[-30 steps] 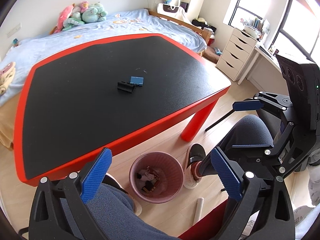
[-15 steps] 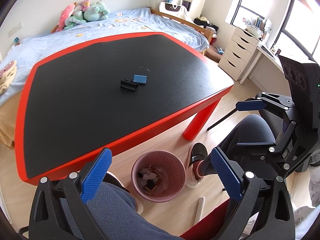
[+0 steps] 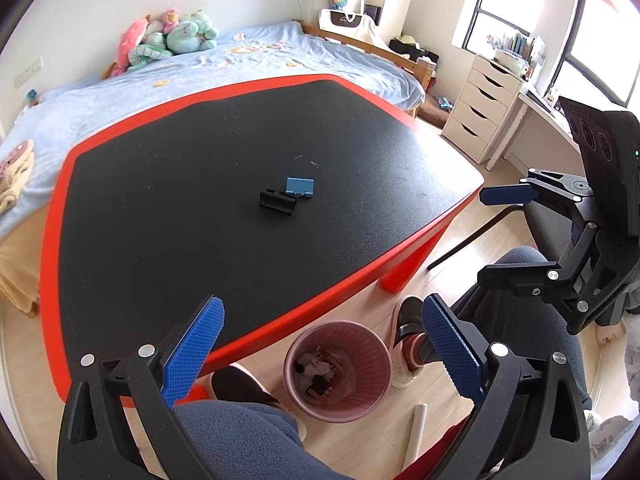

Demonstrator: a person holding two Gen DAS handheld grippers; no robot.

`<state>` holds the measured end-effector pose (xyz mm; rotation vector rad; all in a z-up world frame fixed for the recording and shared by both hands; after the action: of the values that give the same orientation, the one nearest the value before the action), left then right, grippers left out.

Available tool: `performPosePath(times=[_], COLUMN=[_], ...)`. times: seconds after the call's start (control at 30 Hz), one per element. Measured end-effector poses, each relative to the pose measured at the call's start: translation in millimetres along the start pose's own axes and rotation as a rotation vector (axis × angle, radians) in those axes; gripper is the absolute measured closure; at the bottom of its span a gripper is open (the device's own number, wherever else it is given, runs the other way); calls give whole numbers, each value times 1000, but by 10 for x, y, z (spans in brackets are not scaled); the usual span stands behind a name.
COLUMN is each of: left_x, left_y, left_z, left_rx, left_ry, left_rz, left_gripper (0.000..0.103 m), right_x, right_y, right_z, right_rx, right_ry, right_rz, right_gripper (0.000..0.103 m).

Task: Collect trash
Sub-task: 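Move both open grippers back over the blue clip and black holder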

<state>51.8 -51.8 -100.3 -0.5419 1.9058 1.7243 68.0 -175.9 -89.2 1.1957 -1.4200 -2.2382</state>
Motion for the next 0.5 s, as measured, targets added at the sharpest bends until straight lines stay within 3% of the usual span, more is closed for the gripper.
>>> performPosePath(times=[0.5], left_x=[-326], left_y=[-442], left_z=[381], left_rx=[3], left_ry=[-68], left_rz=[40], left_gripper=[8], right_x=[-661], right_y=[-500], right_z=[-272], right_rx=[28], right_ry=[124], right_rz=[3], right_gripper=[3])
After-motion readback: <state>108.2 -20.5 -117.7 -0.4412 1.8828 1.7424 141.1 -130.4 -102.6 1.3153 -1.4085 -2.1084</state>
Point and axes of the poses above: each gripper's, at about its wrist camera, not at the fingertips, and y roughly against the way its jaws point, z to its left, x to its underside, the point moved 10 cm from there along -y, roughly the way its jaws point, and after that the axes turned 7 degrees about -y, right-handed, at the moved point
